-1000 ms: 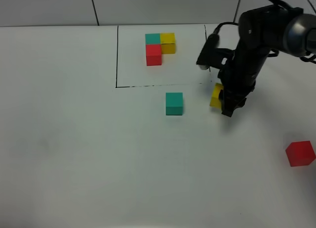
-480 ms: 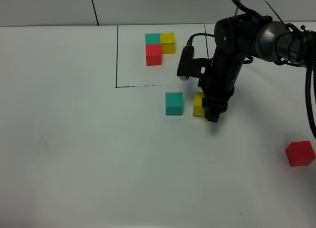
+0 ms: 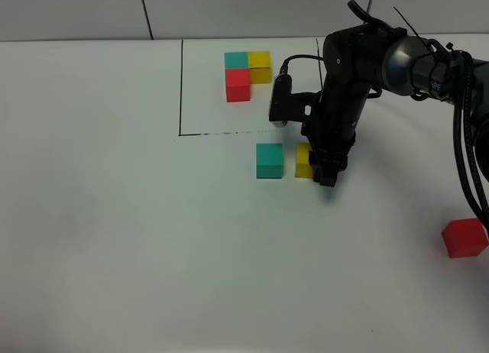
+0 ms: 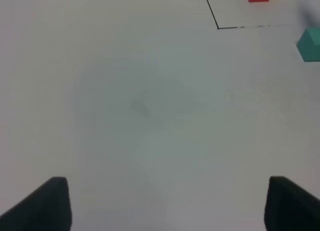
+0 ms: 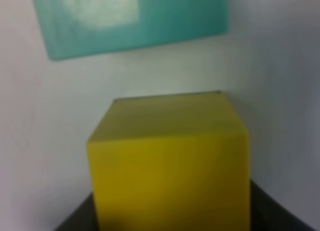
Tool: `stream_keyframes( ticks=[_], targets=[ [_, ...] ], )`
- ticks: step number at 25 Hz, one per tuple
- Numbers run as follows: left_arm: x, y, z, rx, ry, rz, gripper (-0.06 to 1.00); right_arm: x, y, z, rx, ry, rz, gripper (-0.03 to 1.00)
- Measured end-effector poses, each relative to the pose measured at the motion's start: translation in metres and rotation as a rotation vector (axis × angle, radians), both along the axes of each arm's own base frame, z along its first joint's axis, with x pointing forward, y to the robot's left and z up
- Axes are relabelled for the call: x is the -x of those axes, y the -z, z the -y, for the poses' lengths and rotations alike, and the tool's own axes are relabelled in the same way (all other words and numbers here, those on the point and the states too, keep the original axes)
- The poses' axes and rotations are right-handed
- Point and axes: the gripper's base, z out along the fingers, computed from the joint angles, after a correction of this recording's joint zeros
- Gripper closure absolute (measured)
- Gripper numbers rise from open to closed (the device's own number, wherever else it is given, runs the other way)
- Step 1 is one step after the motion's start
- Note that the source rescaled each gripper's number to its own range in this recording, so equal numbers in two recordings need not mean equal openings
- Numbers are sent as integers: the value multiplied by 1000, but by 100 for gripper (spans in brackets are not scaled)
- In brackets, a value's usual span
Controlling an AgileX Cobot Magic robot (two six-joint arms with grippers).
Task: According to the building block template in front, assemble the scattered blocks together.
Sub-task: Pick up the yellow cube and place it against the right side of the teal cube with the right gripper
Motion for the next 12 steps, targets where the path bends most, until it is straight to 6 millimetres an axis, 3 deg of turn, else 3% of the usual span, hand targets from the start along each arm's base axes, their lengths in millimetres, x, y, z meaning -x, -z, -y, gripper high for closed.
stream_keyframes(
  ticks=[12],
  targets=[
    [0,0,0,0,0,0,24,0,4,-4,16,-47,3,96]
  ],
)
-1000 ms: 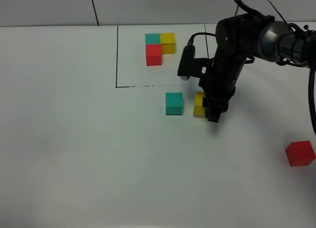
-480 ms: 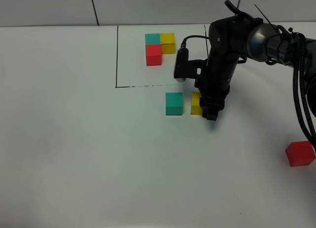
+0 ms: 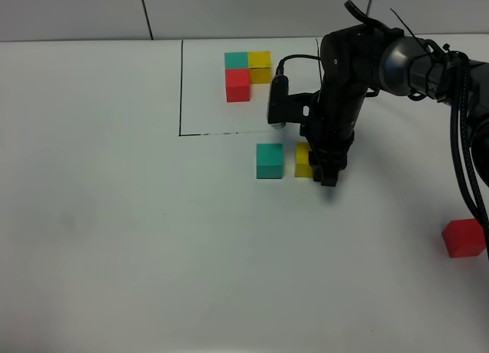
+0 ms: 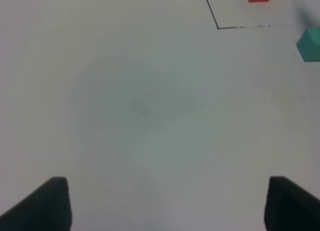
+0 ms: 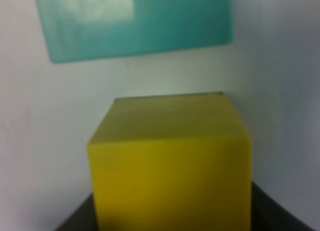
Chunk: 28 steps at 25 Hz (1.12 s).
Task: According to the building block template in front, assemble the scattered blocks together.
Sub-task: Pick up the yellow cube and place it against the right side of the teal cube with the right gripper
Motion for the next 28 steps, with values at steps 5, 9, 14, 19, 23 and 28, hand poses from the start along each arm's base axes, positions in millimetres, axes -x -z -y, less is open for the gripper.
stream_keyframes(
  ticks=[5,9,14,19,23,28],
  targets=[
    [0,0,0,0,0,0,24,0,1,-5,4,-16,10,96],
    [0,0,0,0,0,0,24,1,2,-10,4,-26,16,96],
    [0,0,0,0,0,0,24,2,2,-14,1,-36,25,96],
    [0,0,0,0,0,0,24,2,3,-16,-3,-38,26,96],
    [0,0,0,0,0,0,24,2,4,-16,-2,-46,25,96],
    [0,0,0,0,0,0,24,2,4,-17,-12,-50,26,96]
  ],
)
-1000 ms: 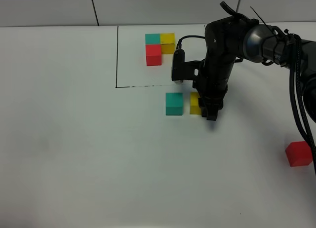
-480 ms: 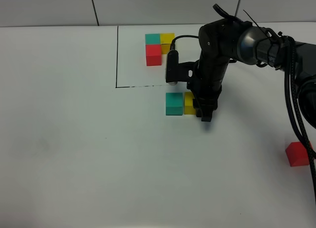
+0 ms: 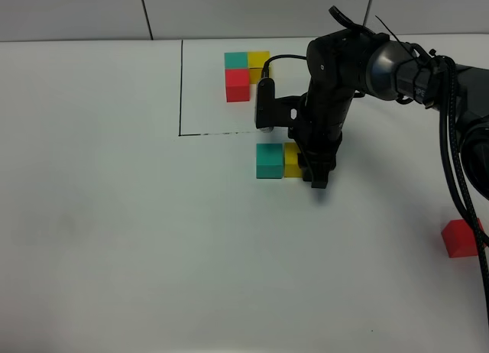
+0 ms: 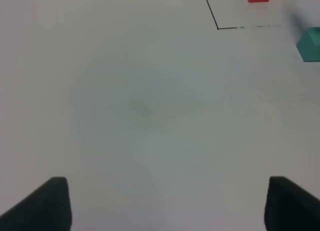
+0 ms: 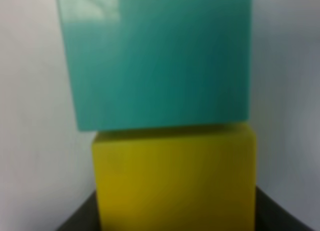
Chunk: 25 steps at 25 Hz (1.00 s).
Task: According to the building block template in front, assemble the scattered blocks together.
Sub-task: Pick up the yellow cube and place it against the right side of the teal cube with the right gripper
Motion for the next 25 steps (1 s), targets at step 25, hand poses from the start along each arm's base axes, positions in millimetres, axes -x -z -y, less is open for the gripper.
stream_keyframes(
  ticks=[25],
  targets=[
    [0,0,0,0,0,0,24,0,0,-4,-25,-51,10,96]
  ],
)
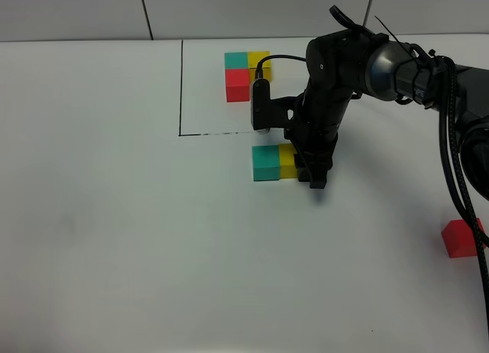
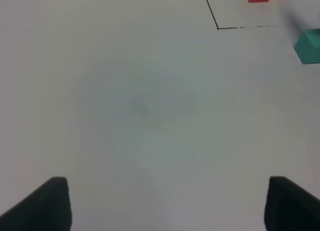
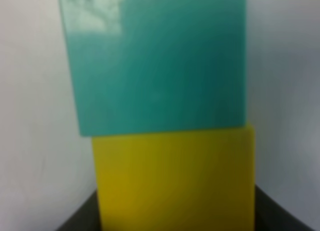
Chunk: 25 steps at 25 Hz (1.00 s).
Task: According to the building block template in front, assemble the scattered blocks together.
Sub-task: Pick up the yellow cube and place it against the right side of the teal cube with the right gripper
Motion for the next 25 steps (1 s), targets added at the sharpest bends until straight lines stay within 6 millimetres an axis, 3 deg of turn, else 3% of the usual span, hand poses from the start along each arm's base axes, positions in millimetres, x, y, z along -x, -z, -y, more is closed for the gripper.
stream_keyframes(
  ticks=[21,23,25],
  targets=[
    [0,0,0,0,0,0,24,0,0,-1,-5,25,0,96],
    [0,0,0,0,0,0,24,0,0,-1,-3,22,5,90],
    [0,0,0,0,0,0,24,-2,0,0,-1,19,24,75]
  ],
)
